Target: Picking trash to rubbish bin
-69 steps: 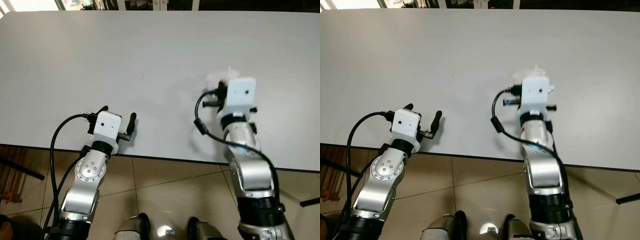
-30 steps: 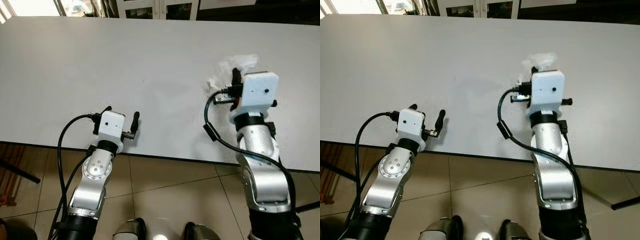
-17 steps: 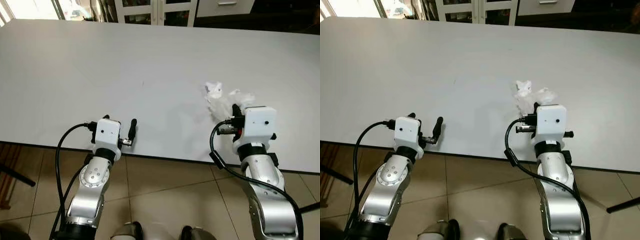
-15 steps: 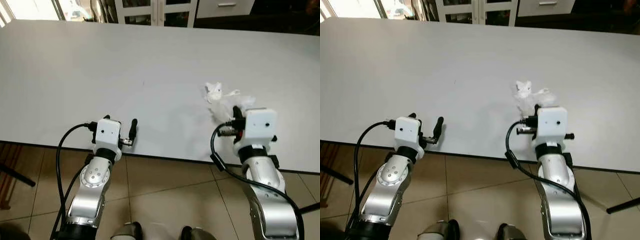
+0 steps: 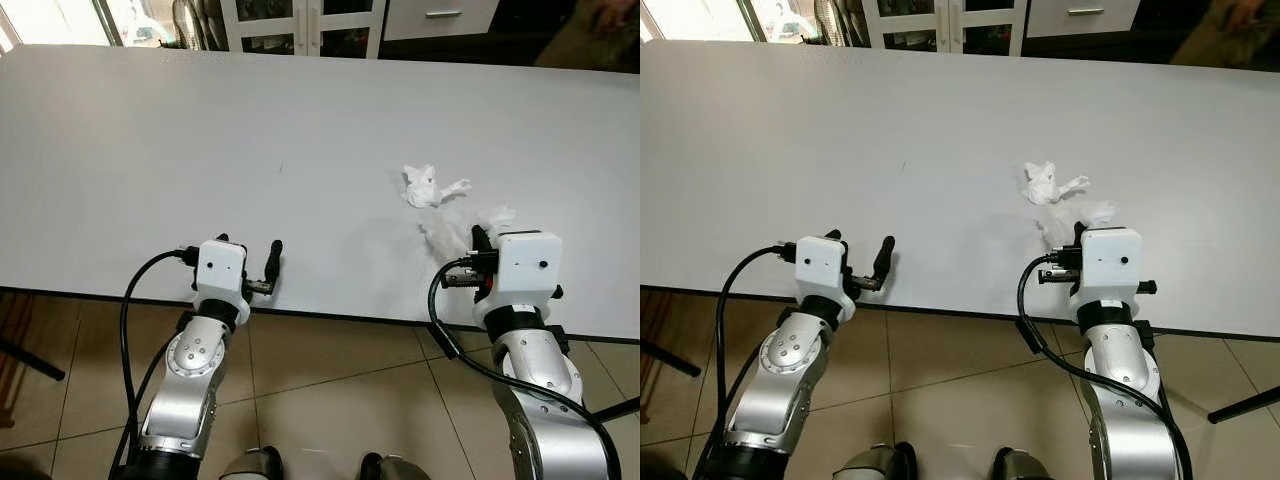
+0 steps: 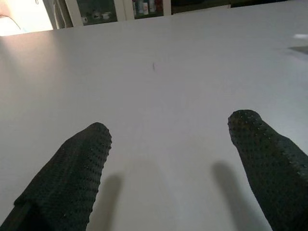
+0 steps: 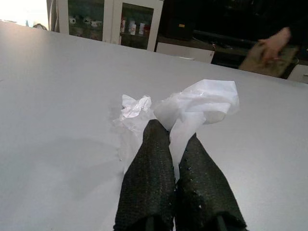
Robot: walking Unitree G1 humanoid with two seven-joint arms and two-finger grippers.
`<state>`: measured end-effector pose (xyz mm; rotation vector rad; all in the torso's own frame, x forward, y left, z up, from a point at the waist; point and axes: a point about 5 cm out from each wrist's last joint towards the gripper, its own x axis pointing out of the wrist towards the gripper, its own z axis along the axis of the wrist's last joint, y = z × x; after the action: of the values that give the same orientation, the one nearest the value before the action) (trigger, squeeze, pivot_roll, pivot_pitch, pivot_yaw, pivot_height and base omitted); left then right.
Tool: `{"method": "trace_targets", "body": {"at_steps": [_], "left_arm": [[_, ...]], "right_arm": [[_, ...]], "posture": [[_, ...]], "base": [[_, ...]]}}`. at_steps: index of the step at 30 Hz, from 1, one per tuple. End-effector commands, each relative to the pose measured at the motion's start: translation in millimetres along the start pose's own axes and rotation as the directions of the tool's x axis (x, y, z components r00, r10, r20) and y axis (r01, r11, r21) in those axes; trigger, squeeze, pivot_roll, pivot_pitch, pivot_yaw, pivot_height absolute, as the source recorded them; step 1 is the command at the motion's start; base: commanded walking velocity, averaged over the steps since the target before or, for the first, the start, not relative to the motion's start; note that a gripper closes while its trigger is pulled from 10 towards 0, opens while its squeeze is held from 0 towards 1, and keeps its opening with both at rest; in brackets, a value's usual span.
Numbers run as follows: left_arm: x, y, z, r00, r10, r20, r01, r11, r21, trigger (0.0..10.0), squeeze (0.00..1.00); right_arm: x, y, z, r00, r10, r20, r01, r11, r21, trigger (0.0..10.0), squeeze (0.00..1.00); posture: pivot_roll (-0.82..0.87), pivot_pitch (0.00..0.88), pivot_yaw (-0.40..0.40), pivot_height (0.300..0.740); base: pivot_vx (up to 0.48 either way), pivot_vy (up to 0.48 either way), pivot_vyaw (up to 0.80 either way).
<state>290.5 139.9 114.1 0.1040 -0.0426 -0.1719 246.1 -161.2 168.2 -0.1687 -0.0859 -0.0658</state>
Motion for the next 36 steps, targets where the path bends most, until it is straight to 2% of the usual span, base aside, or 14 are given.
{"method": "trace_targets", "body": {"at_steps": [1, 18, 36], "left_arm": [[2.2, -4.1, 2.6, 1.000, -0.017, 0.001, 0.017, 1.000, -0.002, 10.0, 0.00], [0.4, -6.8, 1.0, 0.999, -0.038, -0.013, 0.038, 0.999, 0.010, 10.0, 0.00], [2.2, -6.4, 0.6, 0.999, -0.044, -0.018, 0.045, 0.999, 0.029, 10.0, 0.00]], "right_arm": [[-0.7, -2.2, 4.2, 1.000, -0.003, 0.010, 0.003, 1.000, 0.000, 0.0, 0.00], [2.9, 3.0, 3.7, 1.000, 0.015, 0.006, -0.015, 1.000, 0.004, 0.0, 0.00], [4.5, 7.6, 2.3, 1.000, 0.018, 0.004, -0.018, 1.000, 0.008, 0.0, 0.00]], "posture": [[-0.05, 0.134, 0.015, 0.740], [-0.04, 0.136, 0.020, 0.740], [-0.04, 0.127, 0.028, 0.740]], "base": [[0.000, 0.000, 0.00], [0.000, 0.000, 0.00], [-0.269, 0.000, 0.00]]}}
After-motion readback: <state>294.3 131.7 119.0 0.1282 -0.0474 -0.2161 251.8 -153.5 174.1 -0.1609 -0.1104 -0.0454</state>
